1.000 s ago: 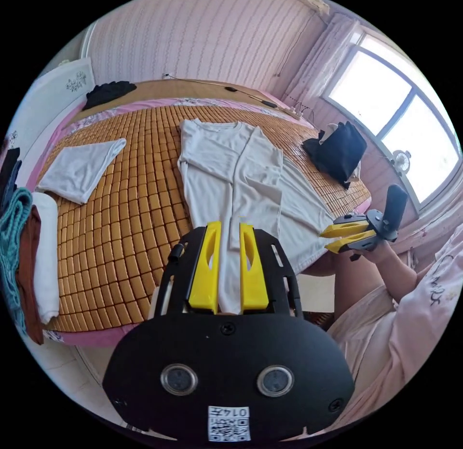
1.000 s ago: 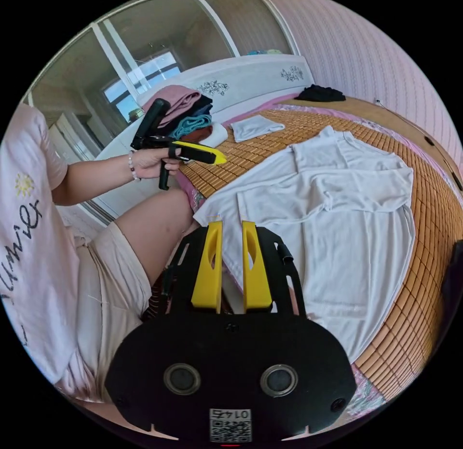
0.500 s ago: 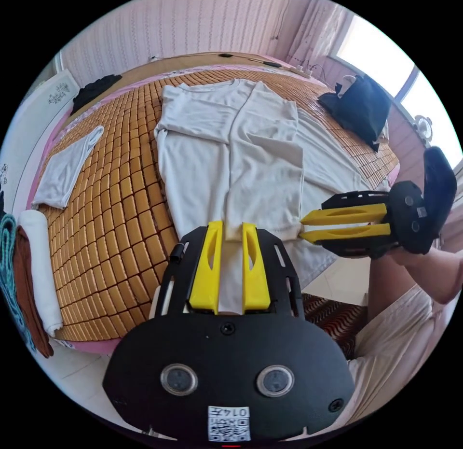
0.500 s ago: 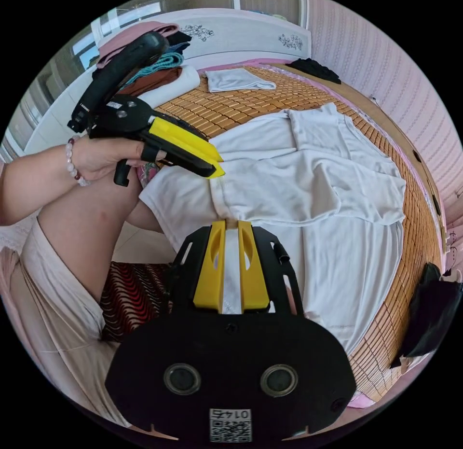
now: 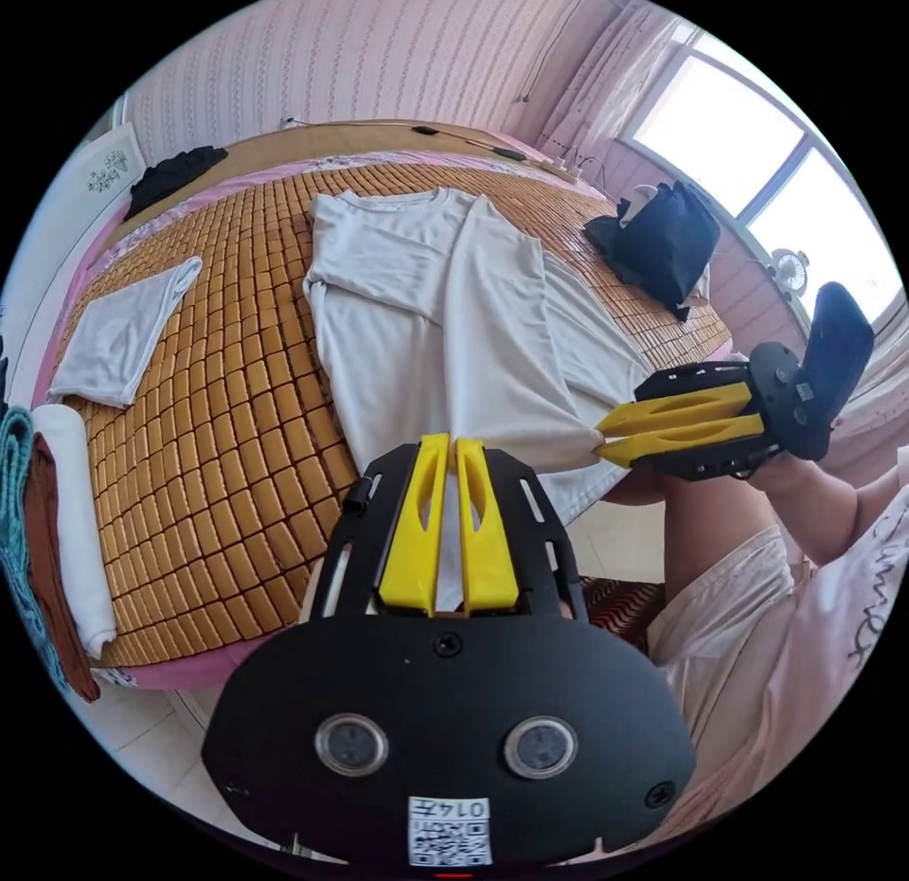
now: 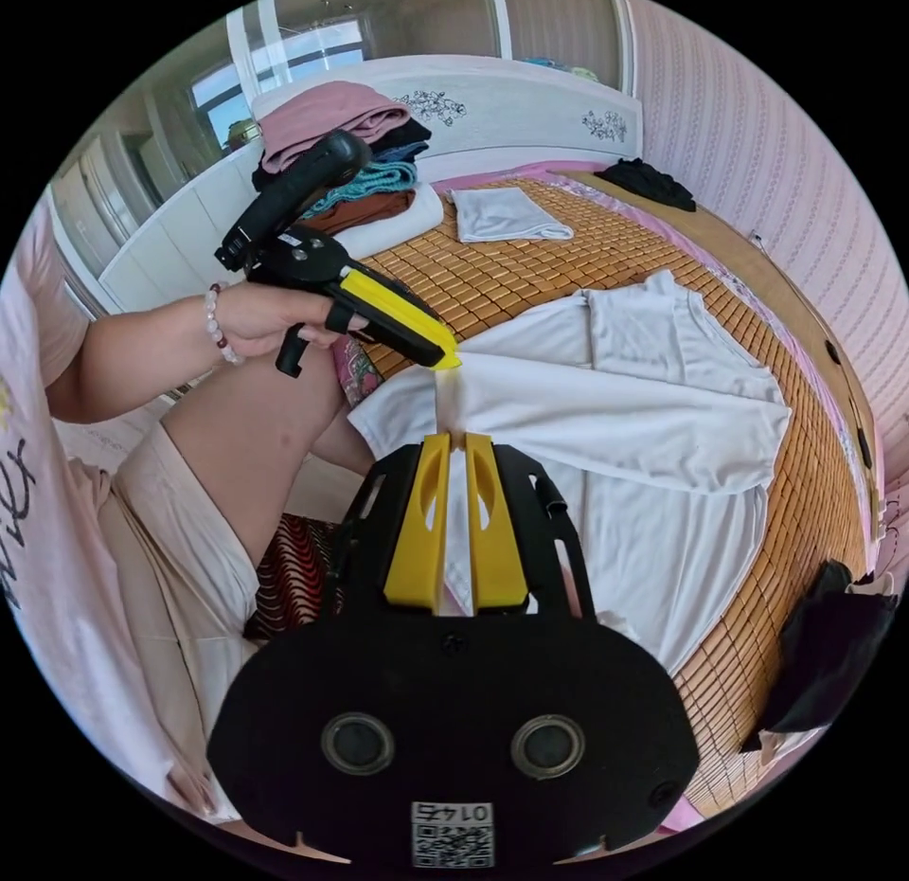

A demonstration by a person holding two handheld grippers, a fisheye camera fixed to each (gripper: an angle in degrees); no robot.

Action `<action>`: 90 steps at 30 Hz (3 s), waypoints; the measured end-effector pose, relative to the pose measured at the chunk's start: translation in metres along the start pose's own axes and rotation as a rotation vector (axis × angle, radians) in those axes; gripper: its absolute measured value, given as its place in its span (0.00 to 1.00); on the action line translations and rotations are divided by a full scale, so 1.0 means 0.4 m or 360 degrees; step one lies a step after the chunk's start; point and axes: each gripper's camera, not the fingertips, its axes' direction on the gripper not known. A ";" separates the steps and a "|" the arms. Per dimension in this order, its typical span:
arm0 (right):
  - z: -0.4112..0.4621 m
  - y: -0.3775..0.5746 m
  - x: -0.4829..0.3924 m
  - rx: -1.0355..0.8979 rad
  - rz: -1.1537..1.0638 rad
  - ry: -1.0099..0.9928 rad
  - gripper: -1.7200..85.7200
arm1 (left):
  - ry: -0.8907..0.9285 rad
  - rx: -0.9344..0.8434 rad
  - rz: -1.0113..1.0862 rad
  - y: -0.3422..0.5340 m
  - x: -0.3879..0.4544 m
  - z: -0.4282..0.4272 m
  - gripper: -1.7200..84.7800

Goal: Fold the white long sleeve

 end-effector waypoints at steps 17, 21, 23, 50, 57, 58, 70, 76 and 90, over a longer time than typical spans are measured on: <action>-0.107 -0.042 0.402 0.0000 0.0098 0.0047 0.13 | 0.0026 0.0042 -0.0027 -0.093 -0.276 -0.120 0.07; -0.153 -0.095 0.682 0.0047 0.0337 0.0383 0.14 | 0.0105 0.0258 -0.0054 -0.243 -0.399 -0.141 0.07; -0.156 -0.109 0.815 0.0097 0.0563 0.0383 0.14 | 0.0094 0.0271 -0.0085 -0.321 -0.449 -0.115 0.07; -0.331 -0.038 1.323 0.0550 0.1261 0.0197 0.03 | 0.0039 0.0451 -0.0297 -0.713 -0.623 -0.031 0.01; -0.547 0.036 1.148 0.0748 0.0901 0.0067 0.03 | 0.0195 0.0591 -0.0055 -0.614 -0.534 -0.209 0.01; -0.561 0.053 1.120 0.0743 0.0856 0.0057 0.03 | 0.0213 0.0593 -0.0024 -0.591 -0.523 -0.224 0.01; -0.345 0.508 0.755 0.0196 0.1324 -0.0212 0.03 | 0.0427 0.0123 -0.0311 -0.053 -0.385 -0.017 0.01; -0.446 0.495 0.712 0.0446 0.1291 -0.0123 0.03 | 0.0604 0.0363 -0.0433 -0.035 -0.389 -0.085 0.01; -0.378 0.399 0.638 -0.0212 0.1086 0.0315 0.04 | 0.0199 -0.0075 -0.0367 0.005 -0.302 -0.007 0.07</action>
